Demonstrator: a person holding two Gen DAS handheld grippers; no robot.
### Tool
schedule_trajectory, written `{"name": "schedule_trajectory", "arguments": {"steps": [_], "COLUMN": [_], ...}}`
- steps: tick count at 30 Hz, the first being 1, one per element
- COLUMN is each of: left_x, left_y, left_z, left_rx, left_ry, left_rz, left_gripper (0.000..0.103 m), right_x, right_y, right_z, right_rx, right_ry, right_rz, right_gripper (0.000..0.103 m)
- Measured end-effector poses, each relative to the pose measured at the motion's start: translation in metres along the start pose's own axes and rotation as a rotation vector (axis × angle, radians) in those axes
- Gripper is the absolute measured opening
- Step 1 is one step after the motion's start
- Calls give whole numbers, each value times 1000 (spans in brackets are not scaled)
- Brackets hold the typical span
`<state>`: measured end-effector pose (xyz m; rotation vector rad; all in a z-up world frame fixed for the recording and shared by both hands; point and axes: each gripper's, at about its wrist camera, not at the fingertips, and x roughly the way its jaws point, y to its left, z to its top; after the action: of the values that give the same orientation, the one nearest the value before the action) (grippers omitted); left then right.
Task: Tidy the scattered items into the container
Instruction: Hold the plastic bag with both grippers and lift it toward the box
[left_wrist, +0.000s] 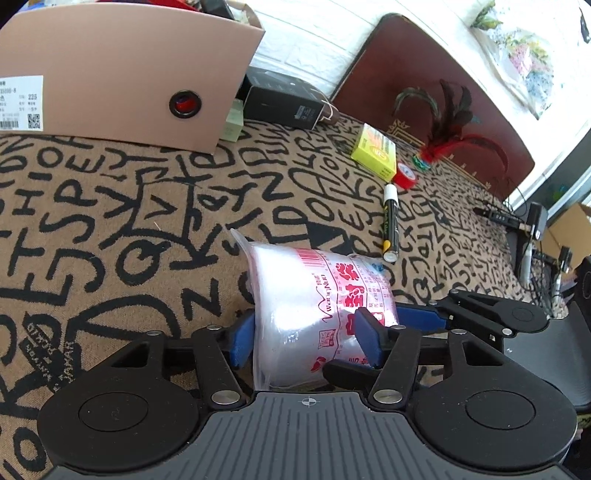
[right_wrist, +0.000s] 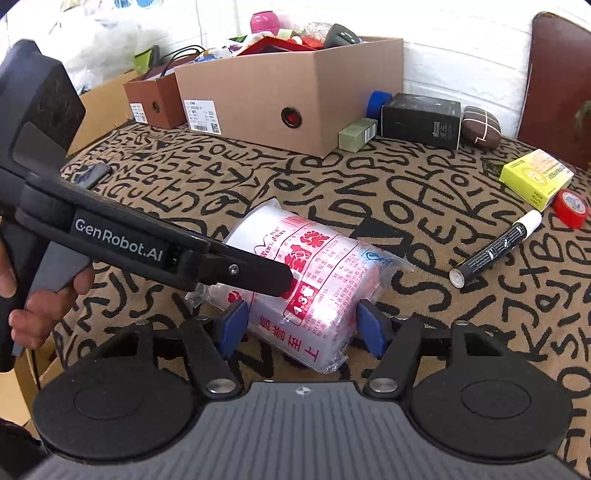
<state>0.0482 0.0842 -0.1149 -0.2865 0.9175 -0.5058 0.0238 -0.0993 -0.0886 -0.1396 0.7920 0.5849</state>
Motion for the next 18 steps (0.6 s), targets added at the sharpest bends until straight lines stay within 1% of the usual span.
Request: {"name": "schedule_trajectory", "arguments": {"steps": [2, 4, 8, 12, 15, 18], "left_x": [0, -2, -10, -28, -44, -64], "left_y": [-1, -2, -5, -5, -7, -10], "left_z": [-1, -3, -9, -23, -30, -32], "left_rx": [8, 13, 8, -29, -38, -34], "left_ry": [-5, -10, -16, -34, -57, -95], "left_rz": [5, 15, 34, 45, 60, 77], "left_gripper": [60, 60, 58, 54, 54, 54], "right_x": [0, -2, -9, -20, -29, -38], "right_y": [2, 3, 4, 9, 21, 31], "right_z": [0, 0, 4, 2, 0, 4], "right_rx": [1, 20, 97, 149, 138, 127], "right_ry": [2, 11, 54, 54, 43, 19], "right_rz": [-14, -24, -25, -15, -7, 5], "right_gripper": [68, 65, 54, 44, 41, 40]}}
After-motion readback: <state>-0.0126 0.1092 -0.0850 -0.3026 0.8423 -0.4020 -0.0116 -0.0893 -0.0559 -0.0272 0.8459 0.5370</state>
